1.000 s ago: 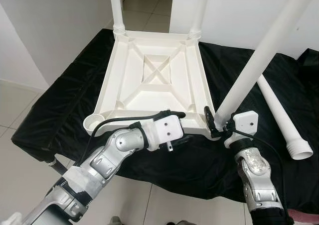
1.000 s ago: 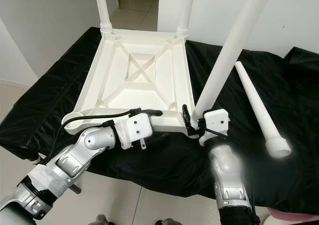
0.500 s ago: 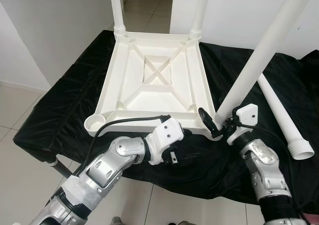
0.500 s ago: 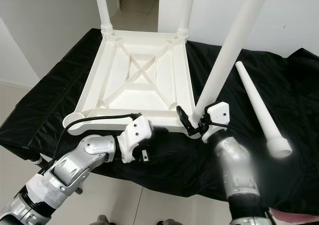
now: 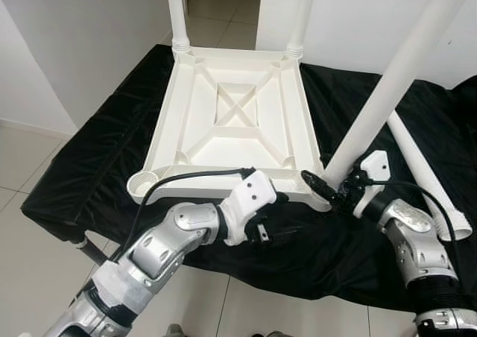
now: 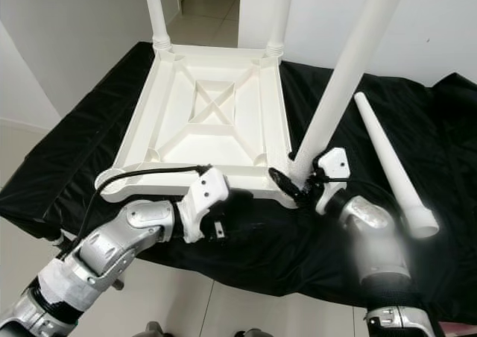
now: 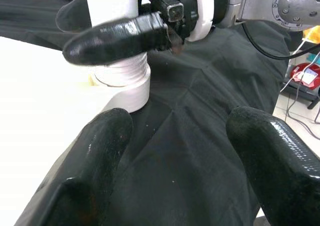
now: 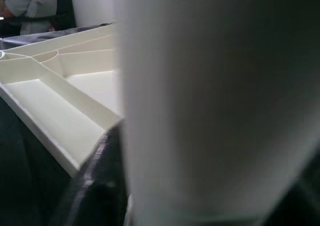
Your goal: Building children table
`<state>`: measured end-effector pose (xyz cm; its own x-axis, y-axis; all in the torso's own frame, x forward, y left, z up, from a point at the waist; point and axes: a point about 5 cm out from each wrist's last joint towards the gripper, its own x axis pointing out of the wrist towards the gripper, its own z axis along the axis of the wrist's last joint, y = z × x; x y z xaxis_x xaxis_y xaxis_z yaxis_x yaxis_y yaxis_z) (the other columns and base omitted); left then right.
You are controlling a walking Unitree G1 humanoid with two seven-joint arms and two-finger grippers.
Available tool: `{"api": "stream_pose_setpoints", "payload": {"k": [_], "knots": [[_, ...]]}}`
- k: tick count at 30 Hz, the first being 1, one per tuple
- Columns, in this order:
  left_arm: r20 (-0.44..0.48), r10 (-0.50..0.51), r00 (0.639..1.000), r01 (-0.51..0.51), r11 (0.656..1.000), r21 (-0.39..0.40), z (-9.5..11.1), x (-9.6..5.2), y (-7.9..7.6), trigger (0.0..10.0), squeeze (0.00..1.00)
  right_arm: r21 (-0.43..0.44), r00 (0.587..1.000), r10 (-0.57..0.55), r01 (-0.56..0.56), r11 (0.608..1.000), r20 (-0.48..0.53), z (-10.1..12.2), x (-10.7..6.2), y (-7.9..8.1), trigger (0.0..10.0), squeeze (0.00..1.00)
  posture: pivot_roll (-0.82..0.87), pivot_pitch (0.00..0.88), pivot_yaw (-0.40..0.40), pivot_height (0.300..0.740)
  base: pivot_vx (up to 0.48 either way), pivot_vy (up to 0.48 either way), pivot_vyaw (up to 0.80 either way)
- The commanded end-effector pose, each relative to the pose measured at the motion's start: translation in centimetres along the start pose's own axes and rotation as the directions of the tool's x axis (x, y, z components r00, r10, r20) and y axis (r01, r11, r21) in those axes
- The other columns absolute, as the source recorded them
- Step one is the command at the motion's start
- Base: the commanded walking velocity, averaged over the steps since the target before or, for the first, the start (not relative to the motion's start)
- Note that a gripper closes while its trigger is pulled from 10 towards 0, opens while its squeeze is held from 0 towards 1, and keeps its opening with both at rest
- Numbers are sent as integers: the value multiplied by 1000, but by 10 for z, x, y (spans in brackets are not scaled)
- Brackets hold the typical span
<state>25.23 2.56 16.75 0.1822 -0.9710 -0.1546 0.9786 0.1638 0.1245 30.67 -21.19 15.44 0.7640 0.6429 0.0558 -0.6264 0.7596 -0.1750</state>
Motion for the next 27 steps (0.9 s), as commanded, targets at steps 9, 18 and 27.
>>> {"api": "stream_pose_setpoints", "payload": {"k": [9,18,27], "knots": [[-11,-57,998,57,998,-6,1,-2,-3,10000,0,35,999,30,-29,999,-28,-6,-5,4,0,0,-7,71,-13,740,0,0,0],[-16,-46,999,46,999,-12,1,-2,-2,10000,0,110,994,-110,107,988,23,1,-5,11,10000,0,-16,64,-25,740,0,0,0],[27,1,1000,-1,1000,-4,5,0,5,10000,0,162,925,-380,374,913,9,2,1,26,10000,0,-27,52,-39,740,0,0,0]]}}
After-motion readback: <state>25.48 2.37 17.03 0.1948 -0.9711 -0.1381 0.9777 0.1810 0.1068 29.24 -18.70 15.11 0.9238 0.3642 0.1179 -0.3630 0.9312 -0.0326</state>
